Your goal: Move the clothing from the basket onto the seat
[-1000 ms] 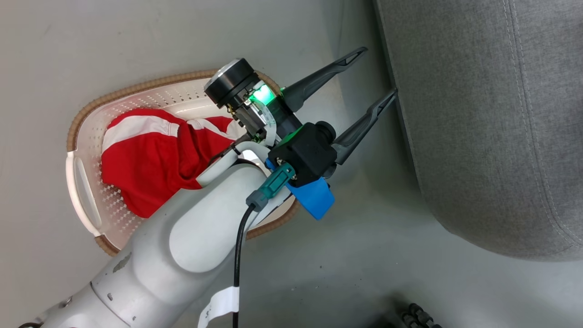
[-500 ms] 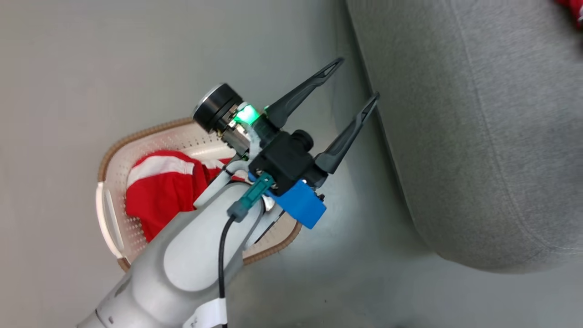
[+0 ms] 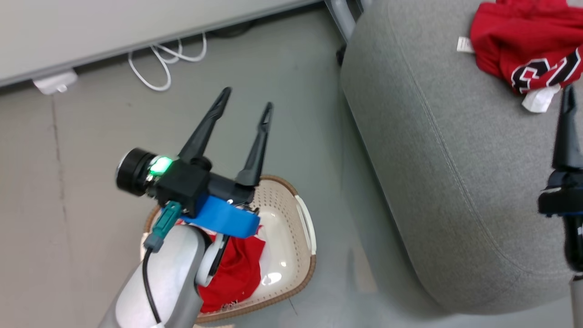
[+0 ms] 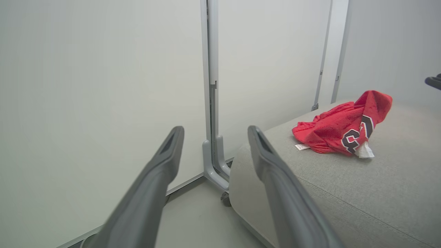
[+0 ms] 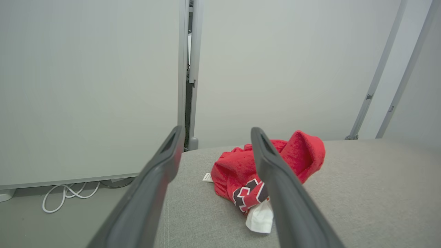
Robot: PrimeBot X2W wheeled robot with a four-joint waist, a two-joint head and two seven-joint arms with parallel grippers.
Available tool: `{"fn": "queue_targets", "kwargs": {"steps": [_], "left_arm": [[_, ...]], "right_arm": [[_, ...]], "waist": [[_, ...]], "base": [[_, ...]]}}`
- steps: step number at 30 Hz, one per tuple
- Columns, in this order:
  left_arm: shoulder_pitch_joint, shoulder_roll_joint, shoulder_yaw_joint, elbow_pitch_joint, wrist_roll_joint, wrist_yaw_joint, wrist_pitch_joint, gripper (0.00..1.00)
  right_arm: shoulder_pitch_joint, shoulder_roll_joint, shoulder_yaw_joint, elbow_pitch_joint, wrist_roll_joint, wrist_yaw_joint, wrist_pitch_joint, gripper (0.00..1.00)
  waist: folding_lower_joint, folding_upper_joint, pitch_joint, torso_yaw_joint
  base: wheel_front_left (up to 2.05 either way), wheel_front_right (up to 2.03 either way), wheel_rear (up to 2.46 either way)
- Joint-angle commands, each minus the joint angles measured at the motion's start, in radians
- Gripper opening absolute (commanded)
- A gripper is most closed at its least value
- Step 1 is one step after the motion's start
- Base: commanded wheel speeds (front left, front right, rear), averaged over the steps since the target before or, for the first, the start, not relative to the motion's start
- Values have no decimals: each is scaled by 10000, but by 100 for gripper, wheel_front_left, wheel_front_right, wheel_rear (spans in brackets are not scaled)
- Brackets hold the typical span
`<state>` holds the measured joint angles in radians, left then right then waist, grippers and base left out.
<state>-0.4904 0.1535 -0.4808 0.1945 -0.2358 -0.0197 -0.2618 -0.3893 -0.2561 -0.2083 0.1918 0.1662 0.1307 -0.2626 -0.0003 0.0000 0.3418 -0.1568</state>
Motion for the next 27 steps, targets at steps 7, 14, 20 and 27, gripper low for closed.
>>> {"fn": "queue_targets", "kwargs": {"steps": [7, 14, 20, 27], "left_arm": [[1366, -147, 1480, -331, 288, 115, -49, 100], [2427, -325, 2575, -383, 564, -137, -49, 100], [3071, -538, 3151, -254, 774, -408, -48, 100], [3719, -739, 3614, -178, 994, -663, -49, 100]], "right_arm": [[1353, 432, 932, -1035, 63, 1, -35, 100], [2223, 854, 1614, -1471, 257, 1, -35, 100], [2701, 1064, 1874, -1318, 184, 1, -35, 100], [3168, 1442, 1853, -1134, 233, 1, -35, 100]], "waist": [[3, 0, -1562, 888], [3, 0, -2270, 1468], [3, 0, -2711, 1957], [3, 0, -3105, 2245]], "base": [[0, 0, 0], [0, 0, 0], [0, 0, 0], [0, 0, 0]]}}
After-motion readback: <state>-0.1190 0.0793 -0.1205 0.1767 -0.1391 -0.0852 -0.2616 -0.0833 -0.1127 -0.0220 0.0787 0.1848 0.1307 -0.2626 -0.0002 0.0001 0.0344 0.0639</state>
